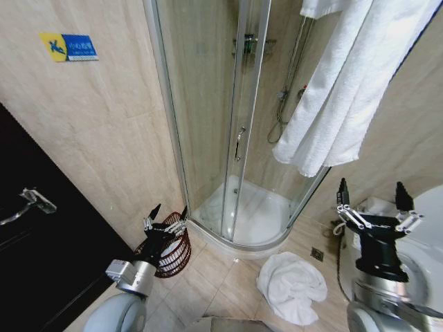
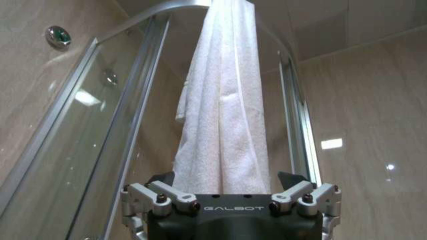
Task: Discard the used towel into the hamper.
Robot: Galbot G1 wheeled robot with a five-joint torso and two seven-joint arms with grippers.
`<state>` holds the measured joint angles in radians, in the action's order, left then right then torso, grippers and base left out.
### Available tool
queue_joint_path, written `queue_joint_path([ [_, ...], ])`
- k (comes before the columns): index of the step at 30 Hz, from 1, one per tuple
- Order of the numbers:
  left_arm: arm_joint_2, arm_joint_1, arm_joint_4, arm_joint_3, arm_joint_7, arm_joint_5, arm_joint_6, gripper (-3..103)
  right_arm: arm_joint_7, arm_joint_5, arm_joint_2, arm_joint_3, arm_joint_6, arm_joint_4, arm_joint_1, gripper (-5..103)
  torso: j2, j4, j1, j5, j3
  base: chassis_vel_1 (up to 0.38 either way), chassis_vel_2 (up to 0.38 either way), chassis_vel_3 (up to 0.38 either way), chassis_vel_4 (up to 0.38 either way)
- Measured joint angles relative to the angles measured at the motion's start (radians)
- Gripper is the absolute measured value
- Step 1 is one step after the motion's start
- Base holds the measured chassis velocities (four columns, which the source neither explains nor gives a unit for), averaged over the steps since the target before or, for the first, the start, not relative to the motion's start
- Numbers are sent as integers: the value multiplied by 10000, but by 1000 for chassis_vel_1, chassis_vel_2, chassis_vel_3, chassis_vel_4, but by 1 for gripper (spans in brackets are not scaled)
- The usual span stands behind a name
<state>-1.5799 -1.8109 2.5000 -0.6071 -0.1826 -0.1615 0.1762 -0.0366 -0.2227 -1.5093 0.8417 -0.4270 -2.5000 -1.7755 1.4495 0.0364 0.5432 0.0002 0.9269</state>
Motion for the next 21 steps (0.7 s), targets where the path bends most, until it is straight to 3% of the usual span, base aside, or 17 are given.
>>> queue_joint_path([
  [8, 0, 0, 0, 0, 0, 0, 0, 97, -4, -28, -1, 20, 38, 0, -1, 100, 0, 0, 0, -4, 0, -29, -25, 29, 25],
  [16, -1, 1, 0, 0, 1, 0, 0, 97, 34, -202, 259, 169, 113, 0, 287, 100, 1, -1, -1, 2, 0, -133, -147, 133, 141],
  [21, -5, 1, 0, 3, -2, 0, -1, 97, 268, -874, 647, 696, 667, 0, 1243, 100, 0, 1, 2, 6, 2, -111, -105, 94, 68],
])
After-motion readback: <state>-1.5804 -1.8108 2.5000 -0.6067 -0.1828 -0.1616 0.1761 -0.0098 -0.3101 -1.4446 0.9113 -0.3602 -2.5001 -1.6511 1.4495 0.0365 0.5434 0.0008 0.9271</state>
